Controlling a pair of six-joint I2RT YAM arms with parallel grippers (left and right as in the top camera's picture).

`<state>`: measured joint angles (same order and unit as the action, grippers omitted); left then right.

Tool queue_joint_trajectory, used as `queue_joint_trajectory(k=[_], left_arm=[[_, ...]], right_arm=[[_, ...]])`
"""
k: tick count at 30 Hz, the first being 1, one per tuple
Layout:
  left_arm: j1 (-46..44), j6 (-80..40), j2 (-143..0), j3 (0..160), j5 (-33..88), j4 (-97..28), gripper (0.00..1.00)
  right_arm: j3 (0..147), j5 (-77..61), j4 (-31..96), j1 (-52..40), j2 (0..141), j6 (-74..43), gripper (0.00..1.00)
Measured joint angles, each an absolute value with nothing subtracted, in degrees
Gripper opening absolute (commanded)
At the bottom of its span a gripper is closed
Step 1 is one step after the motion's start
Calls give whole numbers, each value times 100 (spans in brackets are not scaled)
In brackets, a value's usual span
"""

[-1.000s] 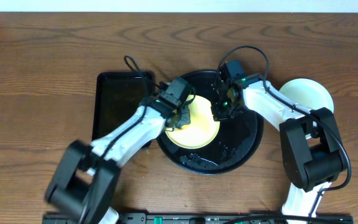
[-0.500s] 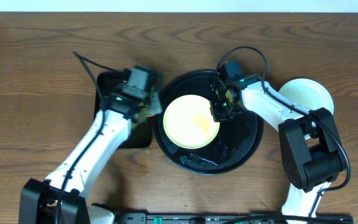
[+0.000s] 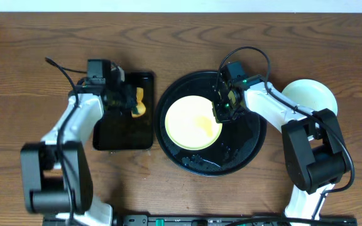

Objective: Clean dirty plates on tray and stack at the side
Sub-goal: 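Return the sponge to the small black tray and release it, left gripper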

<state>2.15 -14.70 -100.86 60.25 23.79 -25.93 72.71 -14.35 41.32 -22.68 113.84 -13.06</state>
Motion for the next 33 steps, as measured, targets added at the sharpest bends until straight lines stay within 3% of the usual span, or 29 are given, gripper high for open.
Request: queue_joint_trajectory(k=[15, 24, 33], left_arm=[[622, -1474, -10311, 6062, 1614, -3033, 8], [266, -1470, -9220, 6060, 499, -3107, 7], [-183, -1450, -9725, 6060, -49, -3114, 7]], right_arm=[[7271, -1437, 4136, -2268, 11382, -1306, 6], [7271, -1437, 4139, -2268, 11382, -1306, 6], [7271, -1437, 4139, -2268, 11382, -1306, 6]])
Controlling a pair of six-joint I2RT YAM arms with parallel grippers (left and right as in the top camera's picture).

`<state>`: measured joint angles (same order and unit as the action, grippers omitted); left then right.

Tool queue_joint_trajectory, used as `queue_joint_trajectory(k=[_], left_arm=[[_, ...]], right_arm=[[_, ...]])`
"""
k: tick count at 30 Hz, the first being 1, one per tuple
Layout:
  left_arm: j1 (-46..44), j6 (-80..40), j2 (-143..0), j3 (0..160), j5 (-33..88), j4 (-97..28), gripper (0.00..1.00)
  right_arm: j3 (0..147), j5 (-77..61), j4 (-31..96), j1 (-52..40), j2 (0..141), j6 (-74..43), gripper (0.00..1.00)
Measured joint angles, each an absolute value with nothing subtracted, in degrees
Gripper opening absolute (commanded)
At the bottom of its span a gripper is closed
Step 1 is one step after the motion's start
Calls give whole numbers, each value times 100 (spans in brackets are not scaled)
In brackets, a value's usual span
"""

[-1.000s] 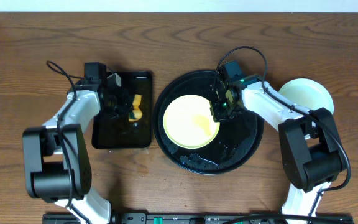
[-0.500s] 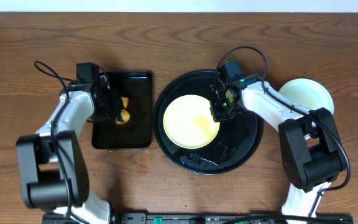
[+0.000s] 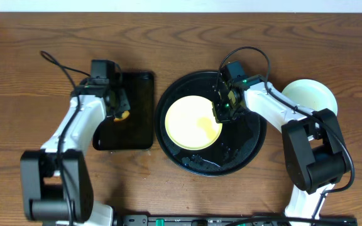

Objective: Clean dirty plates on tray and stack at the side
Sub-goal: 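Return the sponge to the small black tray and release it, left gripper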

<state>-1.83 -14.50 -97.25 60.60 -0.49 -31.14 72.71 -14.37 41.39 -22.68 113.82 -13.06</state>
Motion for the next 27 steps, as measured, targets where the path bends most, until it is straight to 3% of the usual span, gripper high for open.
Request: queue_joint_trajectory(k=[9, 23, 24, 27], left_arm=[[-587, -1422, -10200, 6047, -217, -3105, 8], [-740, -296, -10029, 6047, -272, -3179, 8], [-740, -266, -9988, 6047, -272, -3179, 12], [-740, -132, -9872, 6047, -259, -3175, 39]], right_arm=[[7271, -1437, 4139, -2268, 11384, -1306, 6], [7271, -1437, 4139, -2268, 11382, -1306, 6], [7271, -1437, 4139, -2268, 11384, -1306, 6], [7271, -1437, 4139, -2268, 11382, -1306, 6]])
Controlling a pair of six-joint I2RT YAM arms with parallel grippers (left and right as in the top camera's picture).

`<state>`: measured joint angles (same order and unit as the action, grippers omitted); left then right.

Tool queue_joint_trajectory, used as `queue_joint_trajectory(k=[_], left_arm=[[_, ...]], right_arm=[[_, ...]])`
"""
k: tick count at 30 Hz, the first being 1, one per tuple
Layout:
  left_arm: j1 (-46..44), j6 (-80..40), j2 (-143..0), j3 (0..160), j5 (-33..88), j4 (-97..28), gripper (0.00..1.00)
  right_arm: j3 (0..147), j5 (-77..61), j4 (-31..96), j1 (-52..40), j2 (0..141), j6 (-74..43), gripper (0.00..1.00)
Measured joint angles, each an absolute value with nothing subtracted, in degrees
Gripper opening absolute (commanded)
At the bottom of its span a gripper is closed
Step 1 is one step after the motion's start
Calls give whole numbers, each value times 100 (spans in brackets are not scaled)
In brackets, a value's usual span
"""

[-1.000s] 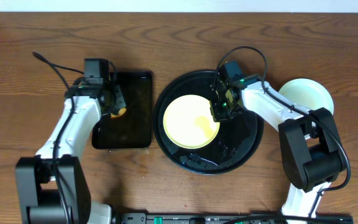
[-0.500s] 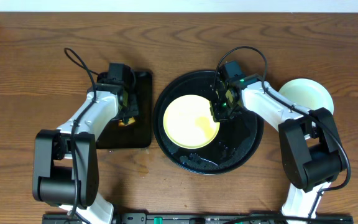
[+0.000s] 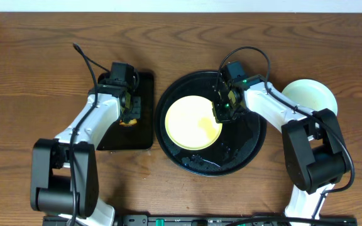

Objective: Clean dirty plates on tray and stack at the side
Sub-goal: 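Return the sponge to the small black tray and release it, left gripper, then lift the yellow plate with the right gripper and carry it right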

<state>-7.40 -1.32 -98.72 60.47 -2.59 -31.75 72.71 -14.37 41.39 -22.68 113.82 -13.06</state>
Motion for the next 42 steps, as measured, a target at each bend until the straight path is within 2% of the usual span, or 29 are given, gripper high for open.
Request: queue_joint_trajectory(k=[1, 3, 4, 12, 20, 23, 34, 42], left_arm=[[-742, -117, -9850, 6047, -252, -3175, 50], [-742, -99, -9832, 6047, -252, -3188, 59], [-742, -97, -9832, 6047, -255, -3199, 60], [-742, -150, -9749, 6045, -248, -3238, 60], [-742, -257, -8888, 6045, -246, -3334, 59], [-742, -346, -8545, 6047, -228, -3546, 59], [-742, -775, -7929, 6047, -191, -4445, 59], [-742, -794, -7929, 6047, -187, -4521, 59]], right_arm=[[7271, -1437, 4139, -2268, 11384, -1306, 6], [7271, -1437, 4139, -2268, 11384, -1306, 6], [7271, -1437, 4139, -2268, 11382, -1306, 6], [7271, -1437, 4141, -2268, 11384, -1306, 7], [7271, -1437, 4139, -2268, 11384, -1304, 7], [7271, -1437, 4136, -2268, 11384, -1299, 1], [7273, -1411, 4115, -2263, 11330, -1323, 1], [7220, -648, 4178, -2235, 10534, -1321, 1]])
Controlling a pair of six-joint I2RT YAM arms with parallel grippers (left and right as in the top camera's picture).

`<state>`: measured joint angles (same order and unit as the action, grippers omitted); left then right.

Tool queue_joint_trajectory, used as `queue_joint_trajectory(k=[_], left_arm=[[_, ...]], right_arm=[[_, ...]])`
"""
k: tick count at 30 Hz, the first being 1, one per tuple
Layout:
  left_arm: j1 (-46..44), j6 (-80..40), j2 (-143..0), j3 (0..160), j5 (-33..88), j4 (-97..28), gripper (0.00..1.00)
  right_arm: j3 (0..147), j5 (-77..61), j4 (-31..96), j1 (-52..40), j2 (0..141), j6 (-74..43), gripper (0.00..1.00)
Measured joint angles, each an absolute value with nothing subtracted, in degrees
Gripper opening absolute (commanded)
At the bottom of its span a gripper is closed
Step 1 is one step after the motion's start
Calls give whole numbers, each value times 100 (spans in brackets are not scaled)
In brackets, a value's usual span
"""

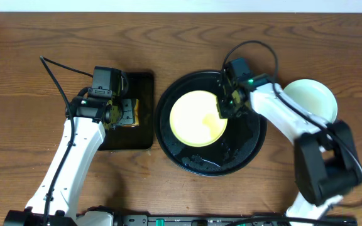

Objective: Clean dirty plates on tray and stack at the side
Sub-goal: 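Lift the yellow plate with the right gripper and carry it right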

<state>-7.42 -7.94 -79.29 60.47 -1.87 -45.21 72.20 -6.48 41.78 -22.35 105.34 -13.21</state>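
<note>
A yellow plate [193, 119] lies in the round black tray [244, 147] at the table's middle. My right gripper [223, 110] is shut on the plate's right rim. The left gripper [128, 113] hangs low over the black rectangular tray [140, 135], shut on a yellow sponge [136, 112], of which only an edge shows beside the fingers. A pale plate [313, 97] rests on the table to the right of the round tray.
Wet smears glisten on the round tray's front floor [222, 154]. The left arm's cable [58, 75] loops out over the wood to the left. The table's back edge meets a white wall [181, 5].
The yellow plate has shifted slightly right and back in the round tray, still held by my right gripper. The left arm has swung its elbow outward; its gripper sits a little higher on the rectangular tray.
At first my left gripper held the sponge at the rectangular tray's right edge, while the right one gripped the plate's rim. The sponge was then at the tray's left part, then its middle. Now the sponge remains over that tray and the plate has shifted slightly.
</note>
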Motion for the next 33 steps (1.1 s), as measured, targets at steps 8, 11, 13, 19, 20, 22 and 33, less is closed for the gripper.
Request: queue_joint_trajectory(k=[8, 11, 13, 19, 20, 22, 33], left_arm=[[-742, -797, -7929, 6047, -187, -4521, 60], [-742, -797, -7929, 6047, -187, -4521, 60], [-742, -797, -7929, 6047, -187, -4523, 60], [-742, -797, -7929, 6047, -187, -4523, 60], [-742, -797, -7929, 6047, -187, -4523, 60], [-742, -797, -7929, 6047, -187, -4523, 60], [-742, -797, -7929, 6047, -187, -4521, 60]], right_arm=[[7220, 899, 4285, -2130, 9233, -1319, 1], [7220, 1603, 4276, -2047, 8927, -1280, 1], [7220, 2217, 4202, -1986, 8700, -1133, 1], [7220, 3225, 3872, -2005, 8366, -106, 1], [7220, 3347, 3872, -2045, 8364, 40, 1], [7220, 3494, 3876, -2134, 8364, 193, 1], [7220, 5050, 3695, -3232, 8364, 469, 1]])
